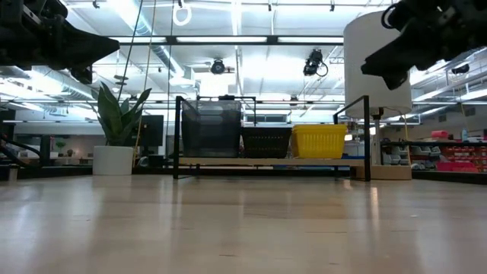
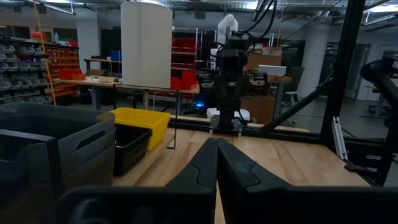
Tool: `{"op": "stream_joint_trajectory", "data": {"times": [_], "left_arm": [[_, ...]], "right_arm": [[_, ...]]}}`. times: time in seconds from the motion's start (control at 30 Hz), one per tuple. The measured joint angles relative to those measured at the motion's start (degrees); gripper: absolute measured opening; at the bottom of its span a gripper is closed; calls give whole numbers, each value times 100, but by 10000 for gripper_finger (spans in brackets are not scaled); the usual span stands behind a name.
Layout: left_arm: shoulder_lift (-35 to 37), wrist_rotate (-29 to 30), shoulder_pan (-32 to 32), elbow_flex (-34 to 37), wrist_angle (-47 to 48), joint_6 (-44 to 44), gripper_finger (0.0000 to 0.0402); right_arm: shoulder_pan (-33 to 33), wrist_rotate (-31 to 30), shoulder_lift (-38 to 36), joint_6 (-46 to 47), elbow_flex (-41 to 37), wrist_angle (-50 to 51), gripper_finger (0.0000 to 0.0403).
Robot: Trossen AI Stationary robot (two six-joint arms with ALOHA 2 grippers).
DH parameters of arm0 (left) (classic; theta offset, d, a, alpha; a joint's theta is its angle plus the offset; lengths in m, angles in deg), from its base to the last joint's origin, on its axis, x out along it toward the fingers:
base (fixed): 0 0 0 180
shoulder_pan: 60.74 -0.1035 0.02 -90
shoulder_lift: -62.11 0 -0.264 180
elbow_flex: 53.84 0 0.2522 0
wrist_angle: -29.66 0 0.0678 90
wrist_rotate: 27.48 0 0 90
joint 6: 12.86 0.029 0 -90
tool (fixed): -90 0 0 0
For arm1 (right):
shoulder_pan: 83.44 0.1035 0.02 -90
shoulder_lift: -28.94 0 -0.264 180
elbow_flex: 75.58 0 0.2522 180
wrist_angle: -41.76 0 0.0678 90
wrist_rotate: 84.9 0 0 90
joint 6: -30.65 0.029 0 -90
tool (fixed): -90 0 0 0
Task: Stack baskets on shelf by color
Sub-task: Return to Home Position
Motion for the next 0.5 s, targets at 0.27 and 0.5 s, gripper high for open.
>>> {"op": "stream_joint_trajectory", "data": {"times": [0.27,0.5], "left_arm": [[0,2,-2,-1,0,2,7],[0,2,-2,0,0,2,7]], "right_arm": [[243,-1,-674,2,-406,-66,115],[331,-45,-1274,-48,-772,-63,115]]}}
